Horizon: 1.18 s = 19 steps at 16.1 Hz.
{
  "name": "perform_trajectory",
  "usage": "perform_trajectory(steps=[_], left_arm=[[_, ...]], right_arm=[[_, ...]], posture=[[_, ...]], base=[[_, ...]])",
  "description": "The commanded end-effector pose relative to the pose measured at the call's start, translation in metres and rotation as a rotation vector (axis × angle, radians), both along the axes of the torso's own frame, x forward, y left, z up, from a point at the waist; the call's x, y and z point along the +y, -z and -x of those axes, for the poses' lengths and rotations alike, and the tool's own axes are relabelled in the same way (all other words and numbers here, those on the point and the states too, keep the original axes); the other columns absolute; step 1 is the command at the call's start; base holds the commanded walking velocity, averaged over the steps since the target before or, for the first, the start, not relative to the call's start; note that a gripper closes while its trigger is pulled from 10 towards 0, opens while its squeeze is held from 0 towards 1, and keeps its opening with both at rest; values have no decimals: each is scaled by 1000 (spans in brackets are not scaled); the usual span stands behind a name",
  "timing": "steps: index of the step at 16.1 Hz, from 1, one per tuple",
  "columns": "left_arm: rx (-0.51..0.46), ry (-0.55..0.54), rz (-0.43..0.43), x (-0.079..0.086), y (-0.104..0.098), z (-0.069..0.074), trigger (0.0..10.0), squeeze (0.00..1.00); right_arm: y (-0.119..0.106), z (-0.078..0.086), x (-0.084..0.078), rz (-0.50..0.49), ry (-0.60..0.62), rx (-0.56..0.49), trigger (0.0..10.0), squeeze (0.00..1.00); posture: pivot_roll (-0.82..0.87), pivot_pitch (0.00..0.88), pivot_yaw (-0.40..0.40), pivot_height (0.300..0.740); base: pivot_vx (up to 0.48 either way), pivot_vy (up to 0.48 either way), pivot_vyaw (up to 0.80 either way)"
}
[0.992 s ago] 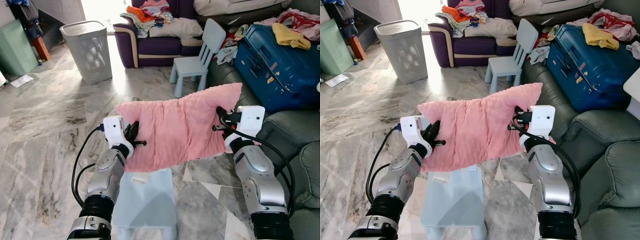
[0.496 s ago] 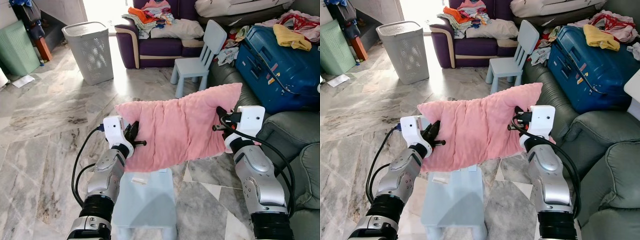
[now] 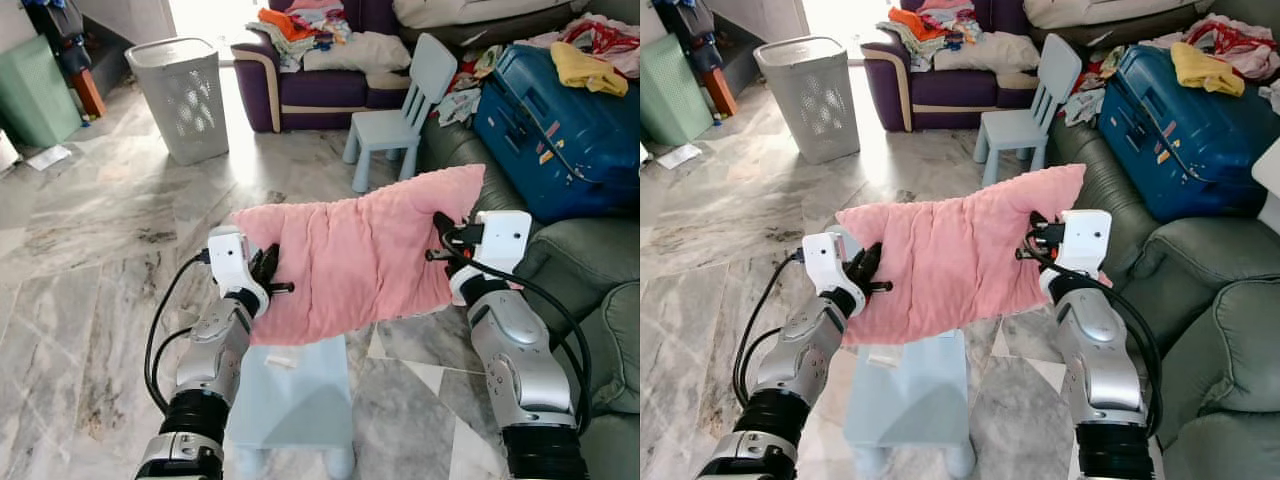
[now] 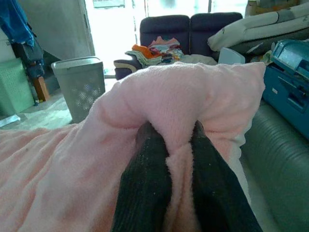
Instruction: Move the pillow to the sofa
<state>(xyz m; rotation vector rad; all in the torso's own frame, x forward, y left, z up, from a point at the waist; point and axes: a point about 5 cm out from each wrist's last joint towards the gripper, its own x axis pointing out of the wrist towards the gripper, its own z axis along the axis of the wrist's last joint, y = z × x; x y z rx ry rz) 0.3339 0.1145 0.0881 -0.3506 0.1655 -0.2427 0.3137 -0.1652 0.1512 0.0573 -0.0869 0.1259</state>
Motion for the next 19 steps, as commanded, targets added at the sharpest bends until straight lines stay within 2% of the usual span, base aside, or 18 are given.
perform_trajectory(steps=[1,19], left_arm=[[-13,3,3,-2,-5,-2,10000,0],[-15,13,1,-3,-7,-4,10000,0]], right_arm=[[-10,1,2,-6,-12,-40,10000,0],[-12,-1,3,-10,-9,-49,10000,0]], posture=[[-244,0,34,740],[-241,0,39,740]], base=[[-247,0,0],[-292,0,0]])
